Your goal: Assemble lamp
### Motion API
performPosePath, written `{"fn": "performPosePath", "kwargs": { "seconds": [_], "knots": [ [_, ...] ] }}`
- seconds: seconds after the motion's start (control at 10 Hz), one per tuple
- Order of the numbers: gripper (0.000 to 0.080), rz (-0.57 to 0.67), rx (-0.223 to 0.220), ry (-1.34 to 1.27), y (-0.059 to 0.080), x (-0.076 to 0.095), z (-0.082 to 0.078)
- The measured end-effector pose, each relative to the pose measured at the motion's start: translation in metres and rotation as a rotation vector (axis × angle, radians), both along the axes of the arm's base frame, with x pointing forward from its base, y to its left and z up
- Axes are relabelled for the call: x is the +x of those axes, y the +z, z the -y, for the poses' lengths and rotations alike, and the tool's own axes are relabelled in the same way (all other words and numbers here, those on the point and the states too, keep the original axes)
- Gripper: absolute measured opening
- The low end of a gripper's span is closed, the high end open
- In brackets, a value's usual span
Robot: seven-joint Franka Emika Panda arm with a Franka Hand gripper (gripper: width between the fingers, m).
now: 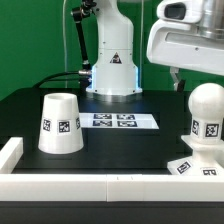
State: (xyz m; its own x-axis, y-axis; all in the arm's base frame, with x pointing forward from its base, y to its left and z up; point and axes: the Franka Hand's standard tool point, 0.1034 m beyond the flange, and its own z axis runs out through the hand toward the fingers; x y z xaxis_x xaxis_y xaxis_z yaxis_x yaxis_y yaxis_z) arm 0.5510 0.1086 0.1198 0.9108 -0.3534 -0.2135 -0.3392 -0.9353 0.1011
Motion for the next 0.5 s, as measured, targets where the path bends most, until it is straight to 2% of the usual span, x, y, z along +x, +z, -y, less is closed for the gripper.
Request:
{"fn": "performPosePath", "kwargs": {
  "seconds": [0.1, 0.2, 0.5],
  "knots": [
    [0.0699, 0.053, 0.018, 0.051, -0.003, 0.001, 0.007],
    [0.0699, 0.081, 0.019, 0.053, -0.007, -0.007, 0.017],
    [0.0699, 0.078, 0.014, 0.045, -0.009, -0.009, 0.038]
  ]
}}
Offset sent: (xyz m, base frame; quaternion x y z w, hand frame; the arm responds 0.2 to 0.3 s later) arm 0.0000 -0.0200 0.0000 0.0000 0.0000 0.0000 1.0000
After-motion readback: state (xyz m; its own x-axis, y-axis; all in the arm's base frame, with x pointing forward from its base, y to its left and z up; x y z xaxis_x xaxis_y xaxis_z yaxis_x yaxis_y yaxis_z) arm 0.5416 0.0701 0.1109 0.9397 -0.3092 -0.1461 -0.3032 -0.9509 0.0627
